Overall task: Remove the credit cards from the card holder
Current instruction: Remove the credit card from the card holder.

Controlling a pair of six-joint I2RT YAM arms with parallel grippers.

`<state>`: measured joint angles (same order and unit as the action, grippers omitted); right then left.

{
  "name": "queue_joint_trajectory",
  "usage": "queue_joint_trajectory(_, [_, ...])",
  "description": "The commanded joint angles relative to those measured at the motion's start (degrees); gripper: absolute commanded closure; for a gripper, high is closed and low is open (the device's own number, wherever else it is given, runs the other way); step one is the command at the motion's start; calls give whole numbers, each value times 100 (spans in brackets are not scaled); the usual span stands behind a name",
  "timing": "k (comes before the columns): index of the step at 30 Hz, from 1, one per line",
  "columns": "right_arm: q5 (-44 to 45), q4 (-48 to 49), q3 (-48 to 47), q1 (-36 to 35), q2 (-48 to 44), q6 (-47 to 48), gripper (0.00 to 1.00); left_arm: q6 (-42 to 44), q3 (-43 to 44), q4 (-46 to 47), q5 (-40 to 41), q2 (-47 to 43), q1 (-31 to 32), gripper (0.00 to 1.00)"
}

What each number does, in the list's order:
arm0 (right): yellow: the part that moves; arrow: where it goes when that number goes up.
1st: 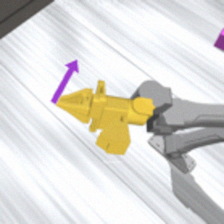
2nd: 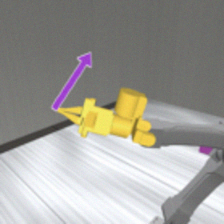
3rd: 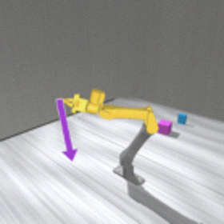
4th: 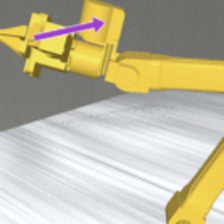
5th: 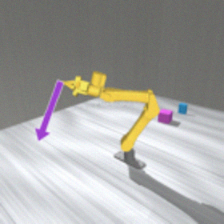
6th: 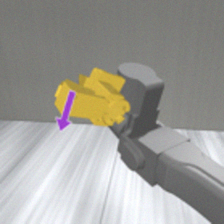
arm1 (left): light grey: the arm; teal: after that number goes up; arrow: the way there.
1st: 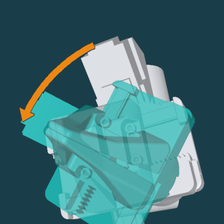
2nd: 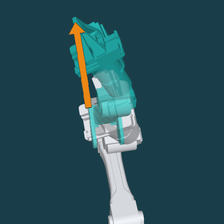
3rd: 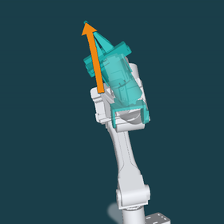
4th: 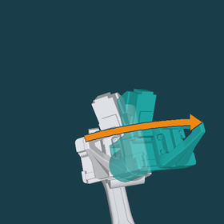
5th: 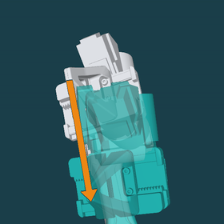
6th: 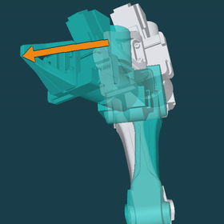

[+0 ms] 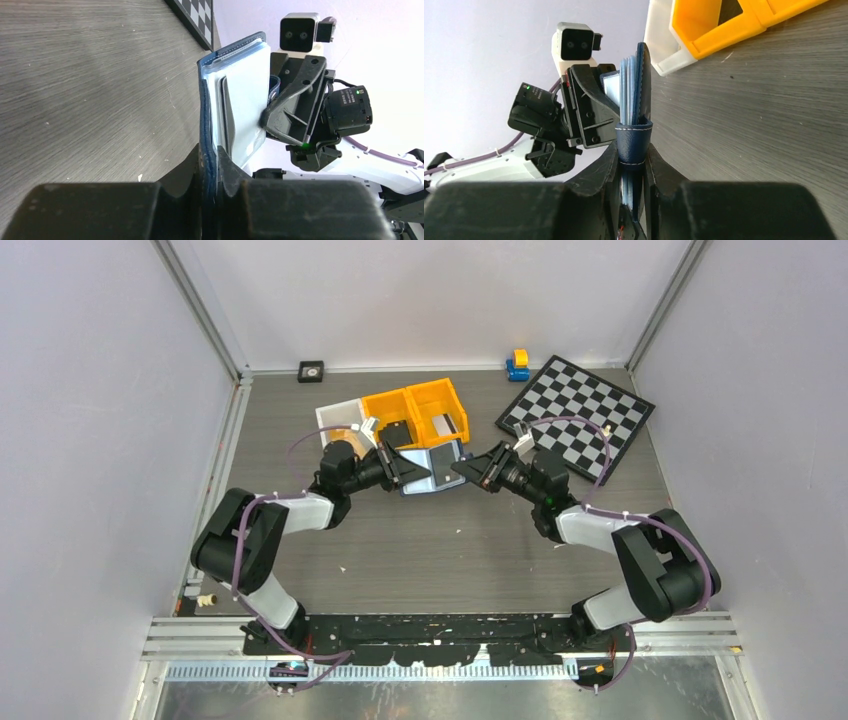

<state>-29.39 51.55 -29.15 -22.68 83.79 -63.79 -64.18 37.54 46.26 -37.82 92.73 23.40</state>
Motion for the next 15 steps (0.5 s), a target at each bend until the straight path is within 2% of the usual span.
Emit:
queue_joint_trajectory(1, [27,-291,-302,-175,-434,450,66,-128,35,604,-156,88,-10,92])
queue_joint_trajectory(3, [107,-223,-213,-169,-480,440,52,-138,11,605,-131,87,-17,94])
queue_joint_trajectory(5, [127,-81,-157,-175,-503,383,47,-149,4,597,-109,88,-28,96])
queue_joint_trajectory(10, [96,163,-102,-172,-464,260,47,-218,1,649,-120,150,-37,99])
queue_joint_trajectory(15, [-19,684,-32,-170,-377,33,55,-246,-9,656,-103,219,-37,100])
